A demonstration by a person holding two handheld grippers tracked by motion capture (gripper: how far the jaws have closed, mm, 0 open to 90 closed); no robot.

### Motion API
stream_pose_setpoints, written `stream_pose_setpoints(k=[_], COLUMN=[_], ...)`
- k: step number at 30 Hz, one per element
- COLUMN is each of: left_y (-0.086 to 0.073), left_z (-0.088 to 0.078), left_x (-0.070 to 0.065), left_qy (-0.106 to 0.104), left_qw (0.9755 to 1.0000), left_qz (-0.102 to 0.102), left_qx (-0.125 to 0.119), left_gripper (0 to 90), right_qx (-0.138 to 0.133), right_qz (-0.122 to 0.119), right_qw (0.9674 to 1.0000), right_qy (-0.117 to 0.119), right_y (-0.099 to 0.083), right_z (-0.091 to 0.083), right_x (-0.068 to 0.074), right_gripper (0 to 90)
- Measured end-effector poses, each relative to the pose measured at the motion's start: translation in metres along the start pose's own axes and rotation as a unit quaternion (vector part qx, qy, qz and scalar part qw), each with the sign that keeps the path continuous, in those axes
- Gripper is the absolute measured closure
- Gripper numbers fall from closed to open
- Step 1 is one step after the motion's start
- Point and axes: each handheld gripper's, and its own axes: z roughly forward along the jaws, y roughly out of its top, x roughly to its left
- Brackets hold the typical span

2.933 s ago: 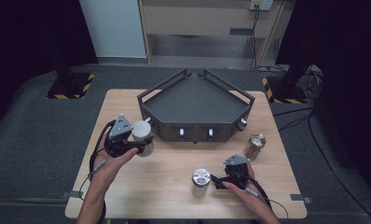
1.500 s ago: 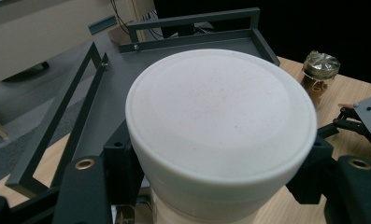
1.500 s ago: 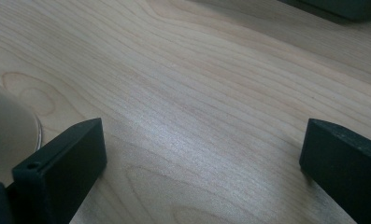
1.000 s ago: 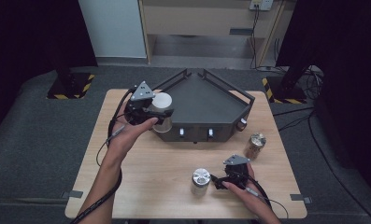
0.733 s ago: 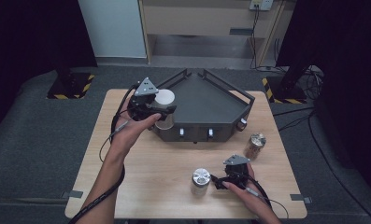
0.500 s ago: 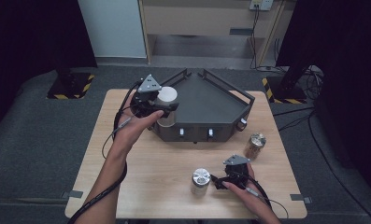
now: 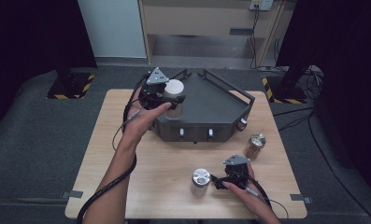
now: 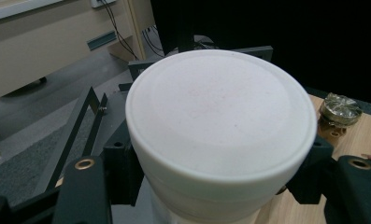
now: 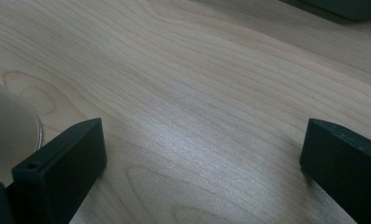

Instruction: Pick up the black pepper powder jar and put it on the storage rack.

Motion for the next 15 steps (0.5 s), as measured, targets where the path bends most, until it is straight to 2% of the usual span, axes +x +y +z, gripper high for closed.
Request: stream_pose_setpoints(k=[15], left_y=[-0.009], left_z=[0.022], left_x=[0.015], left_qy=[0.010], left_qw=[0.9997], left_qz=[-0.014], left_qx=[0.019], left_gripper=[32.9], right_qx=[0.000], right_qz=[-0.001], right_qw=[1.0000], right_qy=[0.000], right_y=[0.000], right_z=[0.000], right_x=[0.000], right_gripper=[0.6])
